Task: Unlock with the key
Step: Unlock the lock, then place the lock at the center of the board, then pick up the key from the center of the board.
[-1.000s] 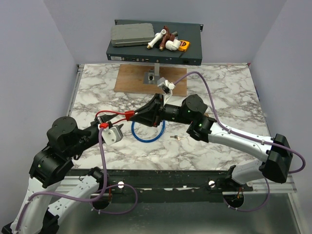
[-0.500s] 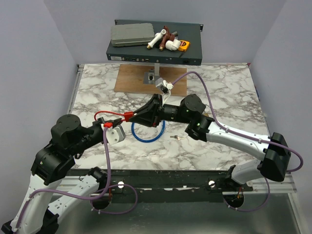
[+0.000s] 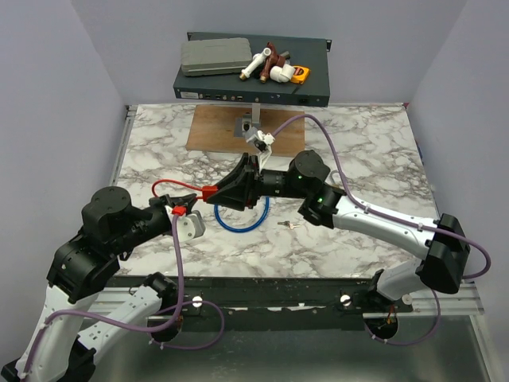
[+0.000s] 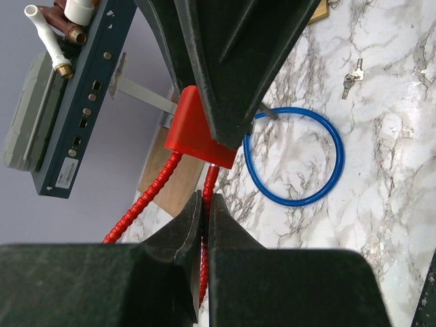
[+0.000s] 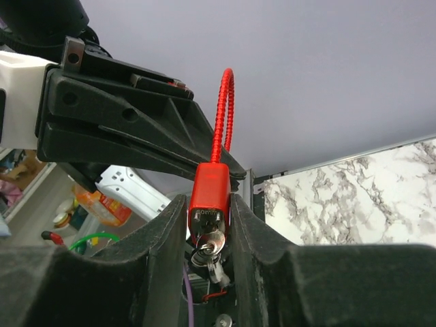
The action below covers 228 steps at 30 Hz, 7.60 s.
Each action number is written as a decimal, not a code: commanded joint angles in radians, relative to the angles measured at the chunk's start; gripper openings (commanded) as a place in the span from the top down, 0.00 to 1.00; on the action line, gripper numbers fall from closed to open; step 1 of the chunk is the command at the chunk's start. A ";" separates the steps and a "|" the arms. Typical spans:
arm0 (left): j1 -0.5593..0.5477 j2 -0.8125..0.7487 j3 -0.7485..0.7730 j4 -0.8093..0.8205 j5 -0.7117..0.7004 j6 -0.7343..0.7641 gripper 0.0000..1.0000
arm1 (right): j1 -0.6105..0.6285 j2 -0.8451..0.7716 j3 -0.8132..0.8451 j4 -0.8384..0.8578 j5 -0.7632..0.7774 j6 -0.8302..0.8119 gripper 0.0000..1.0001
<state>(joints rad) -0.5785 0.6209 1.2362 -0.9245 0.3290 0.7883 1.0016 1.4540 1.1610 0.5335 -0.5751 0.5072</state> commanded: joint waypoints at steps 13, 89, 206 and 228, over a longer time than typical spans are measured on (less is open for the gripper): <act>-0.004 -0.017 0.011 -0.009 0.038 0.031 1.00 | 0.011 0.050 0.049 0.034 -0.074 0.070 0.64; 0.034 0.332 0.818 -0.687 0.117 -0.248 0.01 | -0.179 0.054 0.026 -0.545 0.086 -0.189 0.99; 0.596 0.355 -0.170 -0.145 0.238 -0.306 0.02 | -0.144 0.077 -0.436 -0.672 0.747 -0.070 0.79; 0.284 0.553 -0.094 -0.019 0.548 -0.375 0.02 | -0.142 -0.208 -0.459 -0.625 0.516 -0.106 0.99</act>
<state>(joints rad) -0.2779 1.0946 1.0740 -0.9924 0.6376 0.4313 0.8513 1.3060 0.7223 -0.1120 0.0483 0.4175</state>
